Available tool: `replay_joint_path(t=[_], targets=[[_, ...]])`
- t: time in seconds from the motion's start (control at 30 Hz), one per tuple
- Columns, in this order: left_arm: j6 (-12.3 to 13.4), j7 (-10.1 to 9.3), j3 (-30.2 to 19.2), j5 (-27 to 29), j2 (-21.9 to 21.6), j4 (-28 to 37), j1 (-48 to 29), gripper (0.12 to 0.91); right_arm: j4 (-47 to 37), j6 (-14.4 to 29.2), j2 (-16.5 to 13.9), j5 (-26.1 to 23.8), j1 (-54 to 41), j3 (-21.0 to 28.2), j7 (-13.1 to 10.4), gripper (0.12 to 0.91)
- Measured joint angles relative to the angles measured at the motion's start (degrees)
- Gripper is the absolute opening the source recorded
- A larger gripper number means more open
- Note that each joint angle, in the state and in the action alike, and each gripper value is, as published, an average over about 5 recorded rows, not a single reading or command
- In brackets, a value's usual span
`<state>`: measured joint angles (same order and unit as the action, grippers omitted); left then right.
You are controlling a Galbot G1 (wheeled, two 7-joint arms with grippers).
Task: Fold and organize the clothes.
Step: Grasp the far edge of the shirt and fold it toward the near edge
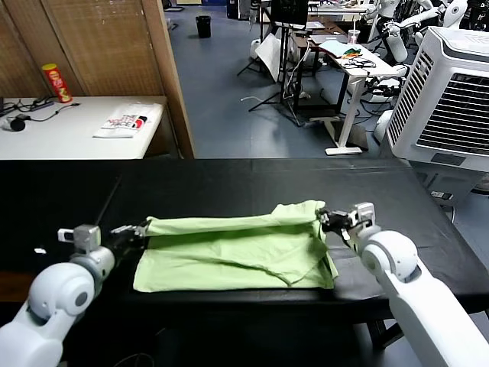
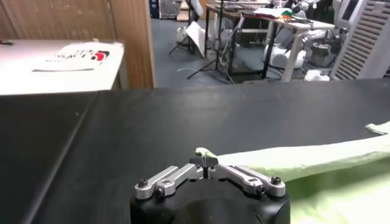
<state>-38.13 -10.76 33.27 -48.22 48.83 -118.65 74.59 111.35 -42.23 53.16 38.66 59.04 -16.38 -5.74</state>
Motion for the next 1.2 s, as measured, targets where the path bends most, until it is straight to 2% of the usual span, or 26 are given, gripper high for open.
replay_joint_path(t=[0.43,0.9,0.97,1.07,1.2], targets=[[0.3,0.1,2.5,1.5,1.5,-1.9,4.6,0.126,2.9,0.0,-1.3,-0.3,5.2,-1.7,-1.0,0.123],[-0.3,0.69,2.8,6.1,3.0,-1.6,7.6,0.126,3.7,0.0,-1.5,-0.5,7.8,-2.2,-0.4,0.125],[-0.9,1.06,2.7,6.5,3.4,-1.6,8.0,0.126,4.0,0.0,-1.6,-0.5,8.1,-2.5,-0.4,0.149],[-1.4,1.33,2.7,6.9,3.8,-2.0,8.7,0.138,4.8,0.0,-1.9,-0.4,8.3,-3.0,-0.4,0.265],[-1.8,1.29,3.0,6.8,4.1,-2.9,9.4,0.286,5.8,0.0,-2.1,-0.3,7.9,-3.9,-0.2,0.482]])
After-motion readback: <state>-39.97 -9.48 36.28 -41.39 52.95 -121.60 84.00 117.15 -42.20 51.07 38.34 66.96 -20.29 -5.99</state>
